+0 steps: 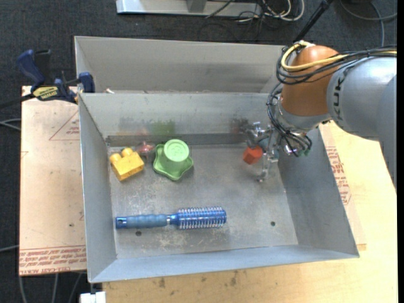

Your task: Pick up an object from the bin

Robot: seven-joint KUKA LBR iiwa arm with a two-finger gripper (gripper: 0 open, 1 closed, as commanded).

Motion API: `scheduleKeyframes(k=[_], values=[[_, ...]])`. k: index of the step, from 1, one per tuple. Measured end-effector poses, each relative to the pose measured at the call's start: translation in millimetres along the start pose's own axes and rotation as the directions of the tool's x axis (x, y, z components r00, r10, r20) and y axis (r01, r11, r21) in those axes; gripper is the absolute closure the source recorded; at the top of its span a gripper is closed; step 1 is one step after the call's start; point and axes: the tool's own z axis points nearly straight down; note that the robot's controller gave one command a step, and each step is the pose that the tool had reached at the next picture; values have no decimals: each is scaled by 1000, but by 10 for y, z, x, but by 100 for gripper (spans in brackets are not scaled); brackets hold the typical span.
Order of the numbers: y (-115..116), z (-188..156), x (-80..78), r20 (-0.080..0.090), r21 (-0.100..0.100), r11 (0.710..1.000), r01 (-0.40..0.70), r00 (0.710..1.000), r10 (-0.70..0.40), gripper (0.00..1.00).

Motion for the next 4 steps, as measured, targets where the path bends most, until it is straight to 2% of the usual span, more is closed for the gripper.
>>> scheduleKeyframes(k=[1,2,3,4], values=[[0,-13,97,-2,0,1000,-13,1000,13,0],[-50,8,49,-3,-1,998,-58,998,58,0],[-85,13,124,-5,0,941,-337,941,337,0],[-82,39,143,-11,3,942,-335,942,335,100]])
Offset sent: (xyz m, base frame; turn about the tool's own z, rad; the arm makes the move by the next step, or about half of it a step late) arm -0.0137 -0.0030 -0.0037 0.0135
